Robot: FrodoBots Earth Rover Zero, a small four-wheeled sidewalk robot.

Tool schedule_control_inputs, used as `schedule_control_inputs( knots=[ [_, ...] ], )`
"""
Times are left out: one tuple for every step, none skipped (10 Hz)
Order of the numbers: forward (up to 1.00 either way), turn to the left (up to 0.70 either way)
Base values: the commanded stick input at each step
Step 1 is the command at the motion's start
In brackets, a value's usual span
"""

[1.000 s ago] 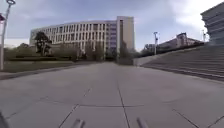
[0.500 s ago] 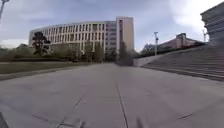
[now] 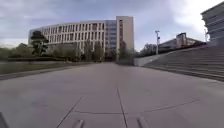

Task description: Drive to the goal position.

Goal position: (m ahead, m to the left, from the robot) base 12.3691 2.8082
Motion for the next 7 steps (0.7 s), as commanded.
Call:
schedule_control_inputs(
  knots=[
    [1.00,0.00],
    [1.00,0.00],
    [1.00,0.00],
    [1.00,0.00],
    [1.00,0.00],
    [1.00,0.00],
    [1.00,0.00]
  ],
)
